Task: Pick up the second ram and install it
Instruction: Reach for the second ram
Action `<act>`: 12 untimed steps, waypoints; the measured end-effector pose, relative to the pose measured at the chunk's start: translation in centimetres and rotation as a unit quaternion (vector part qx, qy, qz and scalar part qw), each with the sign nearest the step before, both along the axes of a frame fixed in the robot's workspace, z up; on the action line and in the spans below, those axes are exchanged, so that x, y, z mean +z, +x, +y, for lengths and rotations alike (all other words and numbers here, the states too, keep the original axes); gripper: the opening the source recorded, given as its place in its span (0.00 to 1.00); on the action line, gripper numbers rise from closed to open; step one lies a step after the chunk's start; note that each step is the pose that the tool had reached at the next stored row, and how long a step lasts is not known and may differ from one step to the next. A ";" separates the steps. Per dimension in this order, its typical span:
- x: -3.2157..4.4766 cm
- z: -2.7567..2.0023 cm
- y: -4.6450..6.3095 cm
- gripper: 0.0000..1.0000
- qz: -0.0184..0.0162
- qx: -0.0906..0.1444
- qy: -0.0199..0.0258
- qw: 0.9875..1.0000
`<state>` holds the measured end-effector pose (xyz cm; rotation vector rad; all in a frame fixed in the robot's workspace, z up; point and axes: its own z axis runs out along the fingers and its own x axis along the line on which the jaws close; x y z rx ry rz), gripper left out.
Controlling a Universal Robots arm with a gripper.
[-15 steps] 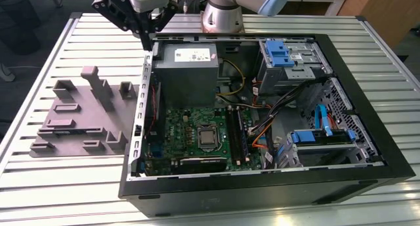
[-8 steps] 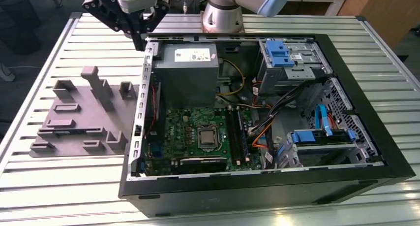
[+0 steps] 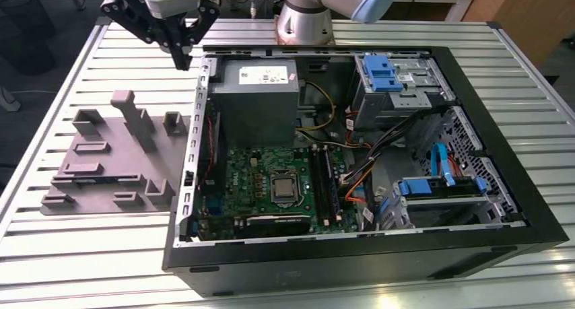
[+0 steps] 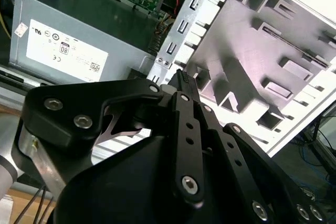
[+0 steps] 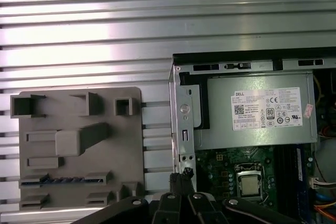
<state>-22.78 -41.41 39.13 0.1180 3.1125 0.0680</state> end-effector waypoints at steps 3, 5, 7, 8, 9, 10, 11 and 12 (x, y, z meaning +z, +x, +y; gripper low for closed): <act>-0.01 -0.02 -0.5 0.11 0.000 0.000 0.000 1.000; -0.02 -0.03 -0.8 0.11 0.000 0.000 0.000 1.000; -0.03 -0.03 -1.1 0.11 0.000 0.000 0.000 1.000; -0.04 -0.04 -1.3 0.11 0.000 0.000 0.000 1.000; -0.05 -0.04 -1.4 0.11 0.000 0.000 0.000 1.000; -0.05 -0.04 -1.5 0.11 0.000 0.000 0.000 1.000; -0.05 -0.05 -1.7 0.11 0.000 0.000 0.000 1.000; -0.06 -0.05 -1.8 0.11 0.000 0.000 0.000 1.000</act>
